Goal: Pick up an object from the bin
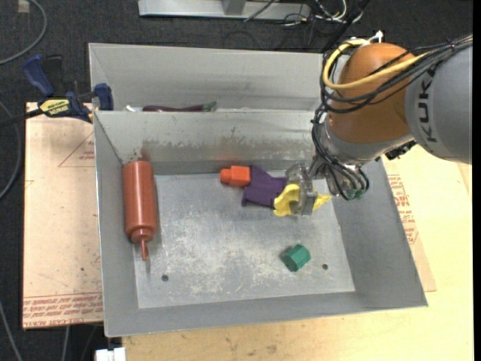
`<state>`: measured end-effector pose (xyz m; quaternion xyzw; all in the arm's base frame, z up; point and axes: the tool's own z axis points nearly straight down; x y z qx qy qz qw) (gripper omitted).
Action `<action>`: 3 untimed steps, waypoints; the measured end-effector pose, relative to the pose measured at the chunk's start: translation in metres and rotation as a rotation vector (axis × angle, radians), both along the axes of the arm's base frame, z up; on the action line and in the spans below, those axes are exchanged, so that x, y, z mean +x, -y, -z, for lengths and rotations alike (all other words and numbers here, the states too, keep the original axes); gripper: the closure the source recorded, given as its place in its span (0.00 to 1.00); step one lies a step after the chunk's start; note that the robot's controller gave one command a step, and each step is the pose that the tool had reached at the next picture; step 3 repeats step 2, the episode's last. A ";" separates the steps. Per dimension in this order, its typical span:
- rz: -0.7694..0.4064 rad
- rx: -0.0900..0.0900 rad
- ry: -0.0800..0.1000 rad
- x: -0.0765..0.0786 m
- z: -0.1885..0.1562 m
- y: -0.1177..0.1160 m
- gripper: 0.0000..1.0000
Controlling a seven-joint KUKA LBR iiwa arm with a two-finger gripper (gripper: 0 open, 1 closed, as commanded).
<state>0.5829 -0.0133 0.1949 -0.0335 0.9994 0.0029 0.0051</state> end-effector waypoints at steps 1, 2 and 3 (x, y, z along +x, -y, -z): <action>0.000 0.000 -0.001 0.000 0.000 0.000 1.00; 0.005 0.000 -0.009 -0.004 -0.036 -0.003 1.00; 0.005 0.000 -0.009 -0.004 -0.036 -0.003 1.00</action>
Offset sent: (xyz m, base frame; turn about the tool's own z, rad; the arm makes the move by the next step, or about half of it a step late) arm -0.0059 0.0066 0.0981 0.0126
